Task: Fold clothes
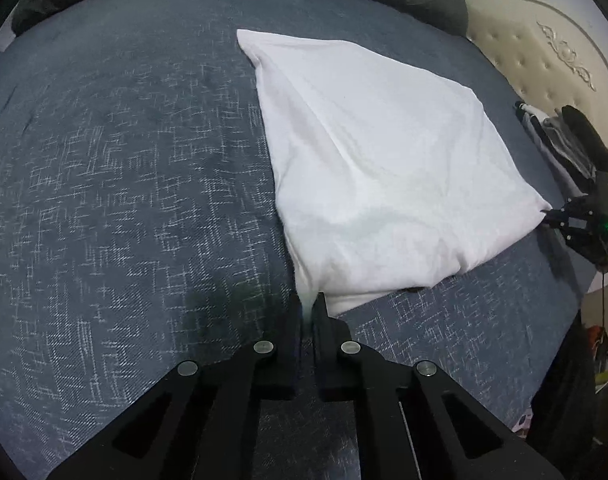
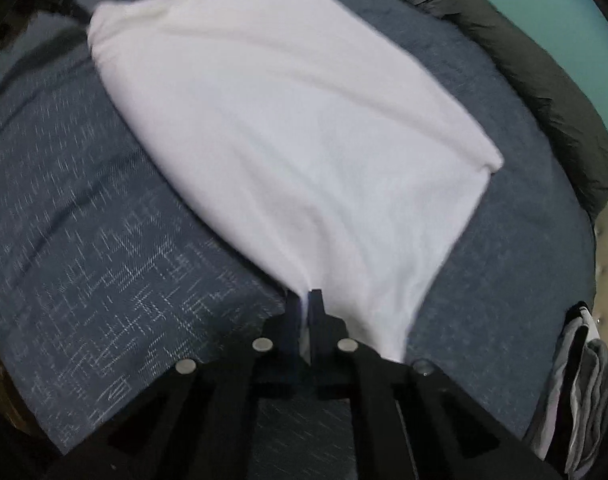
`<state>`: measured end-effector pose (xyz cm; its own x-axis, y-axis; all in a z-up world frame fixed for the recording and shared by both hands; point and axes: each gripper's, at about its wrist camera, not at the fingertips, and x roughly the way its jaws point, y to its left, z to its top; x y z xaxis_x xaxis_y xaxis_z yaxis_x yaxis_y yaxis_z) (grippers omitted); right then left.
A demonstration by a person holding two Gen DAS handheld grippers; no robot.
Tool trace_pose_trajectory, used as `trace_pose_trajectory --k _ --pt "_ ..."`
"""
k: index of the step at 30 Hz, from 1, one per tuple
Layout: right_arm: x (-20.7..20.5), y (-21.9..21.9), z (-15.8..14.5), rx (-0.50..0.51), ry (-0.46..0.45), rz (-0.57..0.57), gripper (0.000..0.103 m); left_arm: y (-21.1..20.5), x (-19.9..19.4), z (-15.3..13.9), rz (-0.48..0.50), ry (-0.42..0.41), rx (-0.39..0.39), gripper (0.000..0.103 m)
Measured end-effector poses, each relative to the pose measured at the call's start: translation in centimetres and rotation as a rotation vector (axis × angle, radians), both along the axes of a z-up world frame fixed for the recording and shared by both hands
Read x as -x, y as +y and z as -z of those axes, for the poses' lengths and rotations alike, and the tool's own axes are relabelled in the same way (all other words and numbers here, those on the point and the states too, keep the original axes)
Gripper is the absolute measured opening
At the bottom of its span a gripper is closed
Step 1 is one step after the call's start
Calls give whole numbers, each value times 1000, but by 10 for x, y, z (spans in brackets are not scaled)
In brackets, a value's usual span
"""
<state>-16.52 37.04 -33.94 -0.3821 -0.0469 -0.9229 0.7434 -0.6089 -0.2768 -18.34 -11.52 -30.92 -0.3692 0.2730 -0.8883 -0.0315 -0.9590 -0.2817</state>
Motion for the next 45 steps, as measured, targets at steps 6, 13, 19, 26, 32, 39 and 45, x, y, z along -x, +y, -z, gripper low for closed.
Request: trace_pose_trajectory --k 6,13,19,26,32,39,45 --pt "-7 12 -6 3 -24 4 1 -17 -20 9 -14 -27 -43 4" --pt "6 15 14 19 -59 34 1 -26 -28 24 -54 -59 -99 5" --pt "13 17 13 35 -57 29 1 -34 -30 13 -45 -25 -77 8" --pt "19 17 14 64 -75 46 1 -55 -36 -9 -70 -7 -91 26" --pt "21 14 13 66 -85 47 1 -71 -14 -17 -149 27 -193 44" --pt "25 9 14 56 -92 49 1 -43 44 15 -185 -36 -284 44" --pt "29 6 15 61 -99 49 1 -45 40 35 -209 -63 -295 11"
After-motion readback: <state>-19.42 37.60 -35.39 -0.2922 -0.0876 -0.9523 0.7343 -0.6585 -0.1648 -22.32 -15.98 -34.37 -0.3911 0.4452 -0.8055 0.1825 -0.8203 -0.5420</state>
